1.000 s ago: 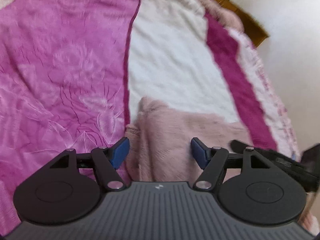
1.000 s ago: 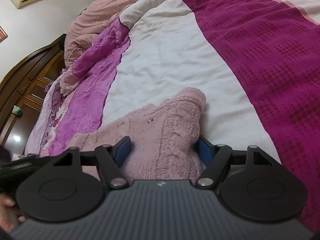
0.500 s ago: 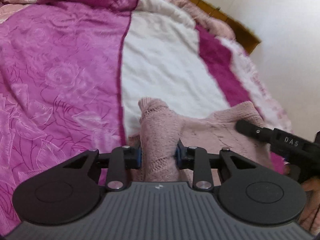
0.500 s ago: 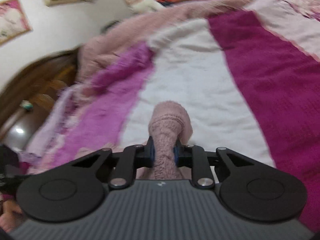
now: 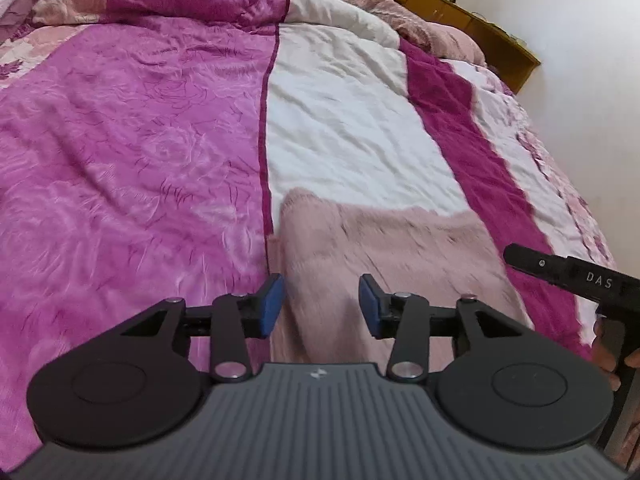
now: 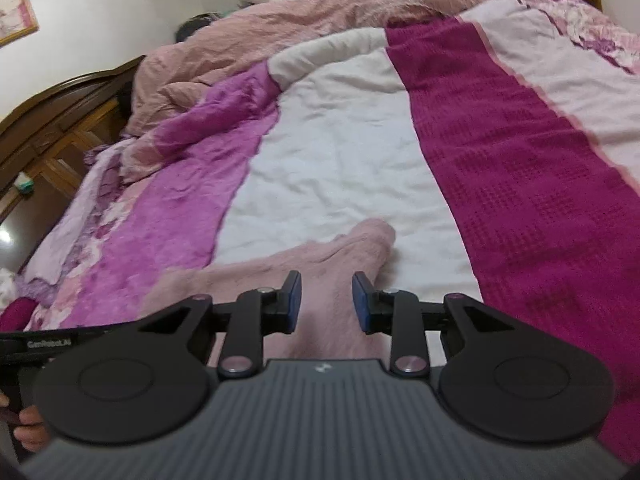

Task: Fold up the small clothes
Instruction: 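Lay the folded cardigan down and open both grippers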

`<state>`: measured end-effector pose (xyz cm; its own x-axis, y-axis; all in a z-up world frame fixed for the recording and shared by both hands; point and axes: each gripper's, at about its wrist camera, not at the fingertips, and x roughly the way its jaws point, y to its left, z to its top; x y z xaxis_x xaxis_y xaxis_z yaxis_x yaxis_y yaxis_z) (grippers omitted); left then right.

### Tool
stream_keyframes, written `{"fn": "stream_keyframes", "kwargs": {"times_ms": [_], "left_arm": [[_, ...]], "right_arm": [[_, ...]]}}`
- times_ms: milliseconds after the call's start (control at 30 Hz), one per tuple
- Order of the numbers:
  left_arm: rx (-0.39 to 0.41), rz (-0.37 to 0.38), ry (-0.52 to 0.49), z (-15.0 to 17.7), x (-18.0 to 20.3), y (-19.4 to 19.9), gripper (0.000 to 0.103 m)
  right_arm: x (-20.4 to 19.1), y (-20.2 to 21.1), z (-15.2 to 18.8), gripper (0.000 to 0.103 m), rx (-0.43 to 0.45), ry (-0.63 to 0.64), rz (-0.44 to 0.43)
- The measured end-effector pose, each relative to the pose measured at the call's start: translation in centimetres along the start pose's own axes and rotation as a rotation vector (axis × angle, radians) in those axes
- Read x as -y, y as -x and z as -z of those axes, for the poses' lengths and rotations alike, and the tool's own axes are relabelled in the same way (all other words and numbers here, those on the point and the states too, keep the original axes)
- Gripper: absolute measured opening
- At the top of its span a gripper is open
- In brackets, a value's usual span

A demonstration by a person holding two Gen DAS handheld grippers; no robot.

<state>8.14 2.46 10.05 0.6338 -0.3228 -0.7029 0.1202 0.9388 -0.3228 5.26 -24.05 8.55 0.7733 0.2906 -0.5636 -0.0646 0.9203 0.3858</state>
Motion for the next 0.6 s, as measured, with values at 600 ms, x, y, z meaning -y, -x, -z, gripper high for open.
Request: {"fn": "stream_keyframes", "kwargs": {"times_ms": [600], "left_arm": [[-0.029, -0.137, -0.091, 7.7, 2.7, 3.3, 0.056]], "right_arm": [[-2.5, 4.4, 7.9, 0.053, -0.09, 0.106, 0.103]]}}
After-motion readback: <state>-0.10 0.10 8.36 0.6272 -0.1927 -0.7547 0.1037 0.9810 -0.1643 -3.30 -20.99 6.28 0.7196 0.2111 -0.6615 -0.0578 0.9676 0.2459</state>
